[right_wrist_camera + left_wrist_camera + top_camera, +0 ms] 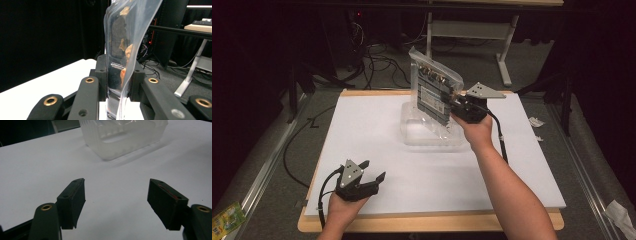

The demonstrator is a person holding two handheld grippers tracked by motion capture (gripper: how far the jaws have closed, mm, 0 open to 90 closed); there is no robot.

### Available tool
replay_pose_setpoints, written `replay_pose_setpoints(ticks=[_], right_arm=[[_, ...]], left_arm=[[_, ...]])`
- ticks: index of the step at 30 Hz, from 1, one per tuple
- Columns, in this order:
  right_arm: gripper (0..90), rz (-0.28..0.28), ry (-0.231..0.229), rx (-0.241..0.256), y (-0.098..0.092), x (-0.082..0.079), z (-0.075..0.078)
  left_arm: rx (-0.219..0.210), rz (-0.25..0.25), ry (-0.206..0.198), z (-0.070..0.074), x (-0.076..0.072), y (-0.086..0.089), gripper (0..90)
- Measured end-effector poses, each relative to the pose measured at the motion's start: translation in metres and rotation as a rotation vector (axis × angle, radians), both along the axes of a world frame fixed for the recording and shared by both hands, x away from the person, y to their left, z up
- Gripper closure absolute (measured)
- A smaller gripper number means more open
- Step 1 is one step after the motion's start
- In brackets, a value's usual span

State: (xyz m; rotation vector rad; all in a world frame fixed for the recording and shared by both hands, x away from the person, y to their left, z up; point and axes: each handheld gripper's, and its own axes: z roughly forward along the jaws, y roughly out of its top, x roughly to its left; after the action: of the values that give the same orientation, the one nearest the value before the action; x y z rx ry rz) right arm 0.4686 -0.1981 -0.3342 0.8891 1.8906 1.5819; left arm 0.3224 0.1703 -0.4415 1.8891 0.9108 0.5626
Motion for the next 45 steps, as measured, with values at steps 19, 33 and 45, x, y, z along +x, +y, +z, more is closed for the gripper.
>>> replay_pose_setpoints(ticks=[19, 33, 45], right_arm=[[75.8, 0.002, 0.031, -0.056, 0.017, 0.025, -0.010], [75.7, 0.011, 0.053, -0.081, 0.022, 0.036, -0.029], [75.7, 0.009, 0.073, -0.053, 0.019, 0.032, -0.054]], left_arm=[[-0.004, 0.002, -0.005, 0.000, 0.001, 0.001, 31.0], [0.004, -0.018, 0.002, -0.001, 0.001, -0.004, 30.9], [-0.004, -0.019, 0.010, -0.001, 0.001, -0.004, 31.0]])
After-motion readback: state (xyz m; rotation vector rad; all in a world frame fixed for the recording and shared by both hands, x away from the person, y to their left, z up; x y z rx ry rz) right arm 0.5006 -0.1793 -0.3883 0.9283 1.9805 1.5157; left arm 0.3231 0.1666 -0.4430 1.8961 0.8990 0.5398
